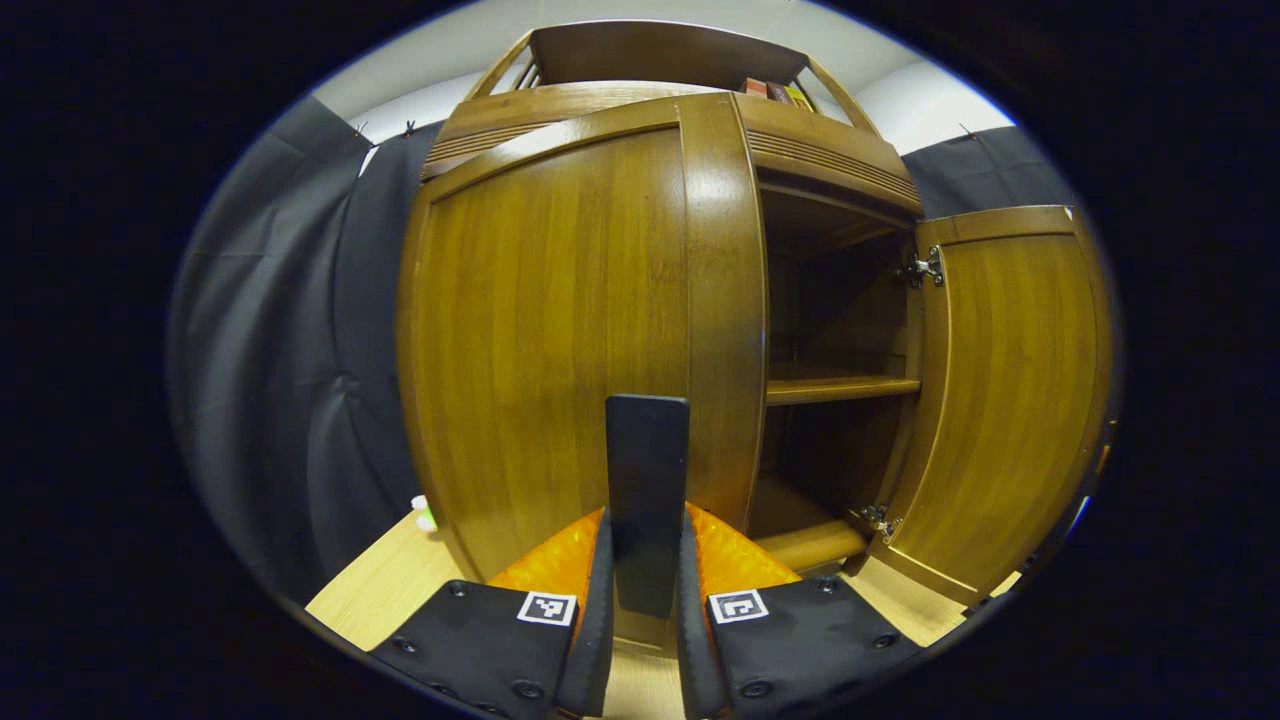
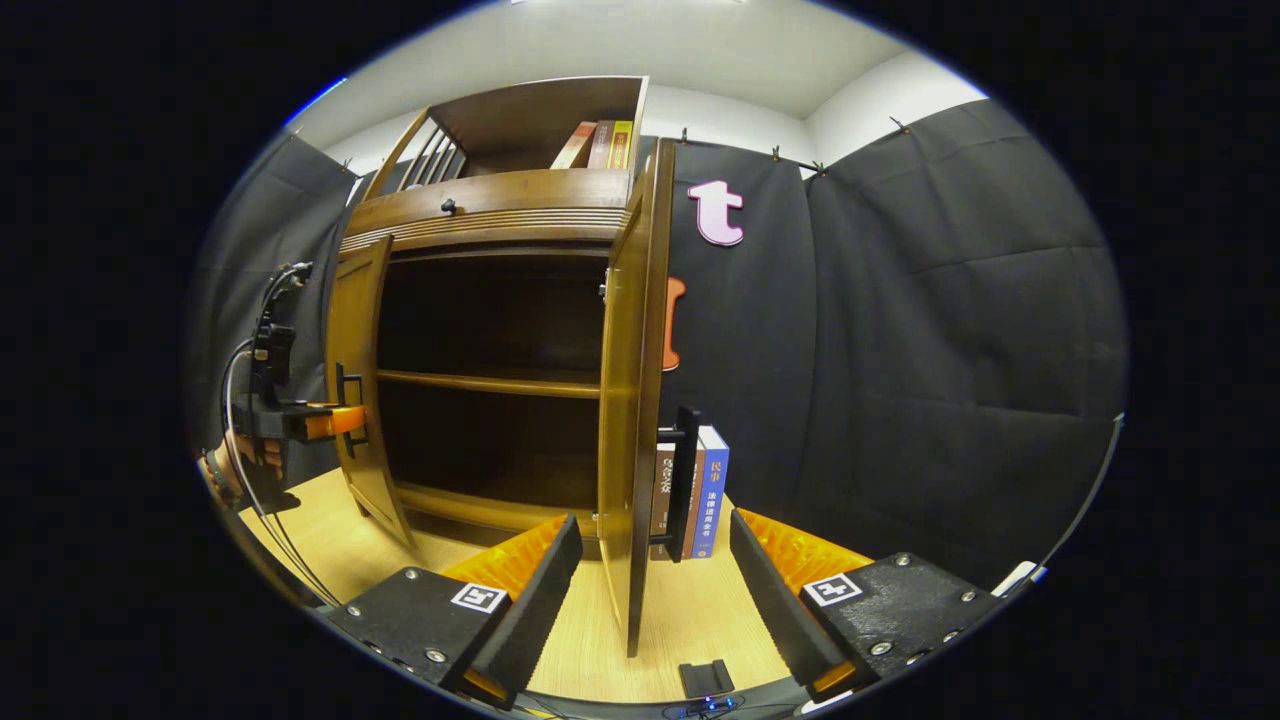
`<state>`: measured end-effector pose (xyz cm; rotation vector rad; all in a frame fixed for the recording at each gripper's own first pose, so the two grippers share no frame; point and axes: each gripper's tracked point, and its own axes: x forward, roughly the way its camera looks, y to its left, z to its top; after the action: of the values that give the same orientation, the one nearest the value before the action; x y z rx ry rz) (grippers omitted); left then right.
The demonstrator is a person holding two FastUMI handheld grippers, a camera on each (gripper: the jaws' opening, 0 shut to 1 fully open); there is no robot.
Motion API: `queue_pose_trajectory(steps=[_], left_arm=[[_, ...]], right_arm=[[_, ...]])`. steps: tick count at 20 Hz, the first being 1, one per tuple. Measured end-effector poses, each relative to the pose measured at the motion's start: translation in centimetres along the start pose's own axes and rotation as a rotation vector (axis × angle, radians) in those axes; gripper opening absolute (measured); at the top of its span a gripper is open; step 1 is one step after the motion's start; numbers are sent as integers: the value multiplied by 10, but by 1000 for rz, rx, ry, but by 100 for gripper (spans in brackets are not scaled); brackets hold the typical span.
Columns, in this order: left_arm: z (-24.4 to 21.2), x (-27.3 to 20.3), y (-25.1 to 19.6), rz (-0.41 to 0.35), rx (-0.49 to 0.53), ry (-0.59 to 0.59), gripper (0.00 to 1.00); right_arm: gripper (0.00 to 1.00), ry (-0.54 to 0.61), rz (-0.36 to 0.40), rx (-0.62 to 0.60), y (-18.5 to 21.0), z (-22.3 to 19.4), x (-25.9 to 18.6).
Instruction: Open the right door of the double-door shoe cabinet with the right hand, and open the left door with the left hand.
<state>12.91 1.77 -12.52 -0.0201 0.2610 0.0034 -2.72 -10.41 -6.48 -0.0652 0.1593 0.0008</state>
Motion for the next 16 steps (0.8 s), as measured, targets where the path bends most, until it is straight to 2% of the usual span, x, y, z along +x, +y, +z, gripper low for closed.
queue_pose_trajectory(steps=[7, 8, 9, 12, 13, 14, 15, 16], left_arm=[[0, -54, 40, 77, 16, -12, 33], [0, -61, 46, 93, 14, -16, 34], [-1, -67, 53, 111, 12, -17, 34], [-4, -83, 74, 164, 16, -17, 33], [-3, -85, 78, 178, 16, -18, 33], [-3, -88, 80, 186, 15, -18, 31], [-3, -91, 86, 197, 33, -16, 24], [-5, -96, 95, 209, 64, -17, 23]], right_arm=[[92, -6, 22, 10, 11, 3, 6], [100, -7, 31, 19, 14, 3, 7], [92, -9, 35, 28, 15, 4, 8], [92, -9, 44, 50, 22, 1, 13], [100, -9, 46, 51, 24, -1, 10], [92, -10, 46, 49, 25, -1, 11], [100, -9, 47, 46, 27, 0, 13], [100, -7, 48, 44, 29, 1, 13]])
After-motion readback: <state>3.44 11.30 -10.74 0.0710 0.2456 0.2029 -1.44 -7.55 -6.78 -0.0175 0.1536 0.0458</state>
